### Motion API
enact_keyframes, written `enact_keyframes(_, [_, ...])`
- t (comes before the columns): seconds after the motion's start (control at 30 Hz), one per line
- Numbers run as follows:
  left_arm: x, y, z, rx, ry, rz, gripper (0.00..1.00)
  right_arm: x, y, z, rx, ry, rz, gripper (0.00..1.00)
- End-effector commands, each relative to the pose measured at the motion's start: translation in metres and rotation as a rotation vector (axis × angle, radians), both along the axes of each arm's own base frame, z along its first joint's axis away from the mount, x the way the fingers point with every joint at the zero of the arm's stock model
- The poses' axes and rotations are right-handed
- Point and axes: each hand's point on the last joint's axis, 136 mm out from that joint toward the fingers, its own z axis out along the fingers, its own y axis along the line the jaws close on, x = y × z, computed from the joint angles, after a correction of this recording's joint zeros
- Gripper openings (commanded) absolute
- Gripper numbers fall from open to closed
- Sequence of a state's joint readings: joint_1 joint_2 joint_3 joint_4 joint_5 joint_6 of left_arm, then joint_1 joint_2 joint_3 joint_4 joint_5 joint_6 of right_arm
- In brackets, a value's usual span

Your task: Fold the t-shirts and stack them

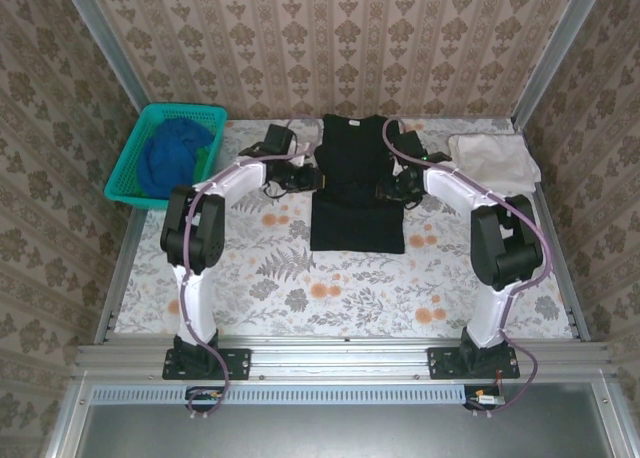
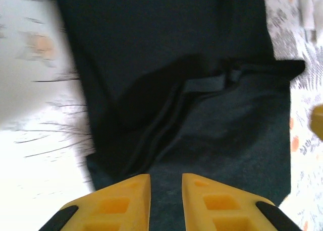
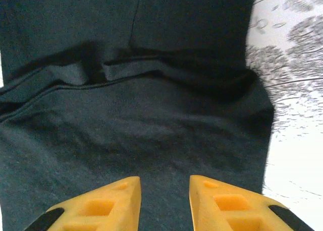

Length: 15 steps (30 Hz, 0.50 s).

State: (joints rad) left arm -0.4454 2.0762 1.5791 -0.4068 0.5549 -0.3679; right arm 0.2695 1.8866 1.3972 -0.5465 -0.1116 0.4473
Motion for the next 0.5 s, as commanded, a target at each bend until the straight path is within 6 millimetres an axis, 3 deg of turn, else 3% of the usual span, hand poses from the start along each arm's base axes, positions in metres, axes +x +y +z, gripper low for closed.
enact_keyframes(0.0, [-0.011, -0.025, -0.019, -0.038, 0.027, -0.100, 0.23, 0.017, -0.012, -0.021, -0.010, 0.030, -0.026, 0.32])
enact_keyframes(0.2, [0.028, -0.024, -0.039, 0.036, 0.007, -0.074, 0.22, 0.057, -0.020, -0.027, -0.024, 0.005, -0.011, 0.33])
enact_keyframes(0.27, [0.047, -0.013, -0.039, 0.037, -0.014, -0.043, 0.22, 0.061, -0.021, -0.026, -0.029, 0.002, -0.009, 0.35])
enact_keyframes(0.37, [0.063, -0.020, -0.023, 0.022, -0.081, -0.034, 0.24, 0.062, -0.021, -0.002, -0.011, -0.050, -0.010, 0.37])
enact_keyframes(0.47, [0.070, -0.031, -0.002, -0.002, -0.152, -0.036, 0.33, 0.049, -0.012, 0.023, 0.036, -0.124, -0.012, 0.44])
